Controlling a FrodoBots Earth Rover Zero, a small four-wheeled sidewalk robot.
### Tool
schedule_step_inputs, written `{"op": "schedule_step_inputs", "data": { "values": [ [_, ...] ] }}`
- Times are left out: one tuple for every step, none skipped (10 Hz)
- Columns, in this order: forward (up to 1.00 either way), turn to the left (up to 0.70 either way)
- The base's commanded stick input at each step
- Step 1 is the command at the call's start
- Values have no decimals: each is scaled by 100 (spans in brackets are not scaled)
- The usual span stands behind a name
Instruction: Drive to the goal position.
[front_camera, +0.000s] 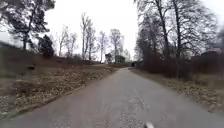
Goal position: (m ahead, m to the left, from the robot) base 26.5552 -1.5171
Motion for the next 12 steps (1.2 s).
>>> {"op": "schedule_step_inputs", "data": {
  "values": [
    [70, 0],
    [70, -1],
    [70, -18],
    [70, -29],
    [70, -35],
    [70, -35],
    [70, -30],
    [70, -14],
    [70, -7],
    [70, 0],
    [70, 0],
    [70, 0]
  ]
}}
